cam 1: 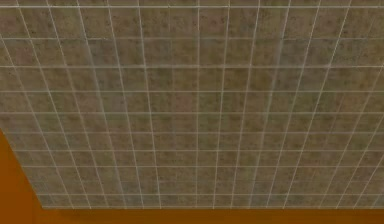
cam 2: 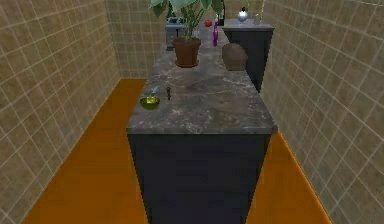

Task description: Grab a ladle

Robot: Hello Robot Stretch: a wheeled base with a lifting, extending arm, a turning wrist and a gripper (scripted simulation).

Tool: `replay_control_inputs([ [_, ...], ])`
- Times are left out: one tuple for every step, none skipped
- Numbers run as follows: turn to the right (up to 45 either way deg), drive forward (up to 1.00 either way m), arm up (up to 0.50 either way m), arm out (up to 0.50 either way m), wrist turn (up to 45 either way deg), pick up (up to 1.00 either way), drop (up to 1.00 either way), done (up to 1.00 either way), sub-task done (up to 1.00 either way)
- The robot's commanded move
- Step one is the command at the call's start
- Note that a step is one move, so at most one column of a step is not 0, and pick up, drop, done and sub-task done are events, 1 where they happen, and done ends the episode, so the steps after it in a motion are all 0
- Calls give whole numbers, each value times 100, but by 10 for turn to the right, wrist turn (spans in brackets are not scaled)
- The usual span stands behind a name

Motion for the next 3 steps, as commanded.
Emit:
replay_control_inputs([
  [0, 0, 50, 0, 0, 0, 0, 0, 0],
  [0, 0, 38, 0, 0, 0, 0, 0, 0],
  [0, 0, 0, 50, 0, 0, 0, 0, 0],
])
